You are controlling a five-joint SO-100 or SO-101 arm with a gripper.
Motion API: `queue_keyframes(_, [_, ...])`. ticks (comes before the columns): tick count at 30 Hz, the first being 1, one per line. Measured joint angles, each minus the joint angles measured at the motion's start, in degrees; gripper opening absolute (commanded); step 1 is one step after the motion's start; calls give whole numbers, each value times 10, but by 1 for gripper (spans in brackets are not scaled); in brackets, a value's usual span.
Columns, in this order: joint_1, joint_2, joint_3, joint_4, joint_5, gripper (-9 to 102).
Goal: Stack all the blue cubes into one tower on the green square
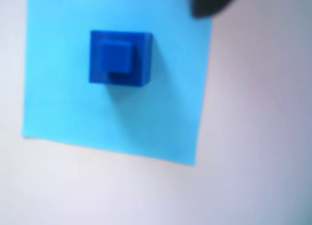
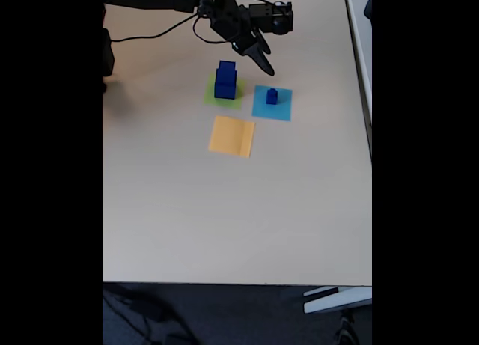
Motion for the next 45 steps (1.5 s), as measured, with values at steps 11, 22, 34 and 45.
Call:
queue_keyframes(11, [13,-90,-65,-5,-19,26])
queue_keyframes(22, [11,-120,-71,-16,-23,25])
queue_keyframes(34, [11,-163,-98,-53,-19,25])
queue_keyframes(45, [11,-182,-100,-65,-3,23])
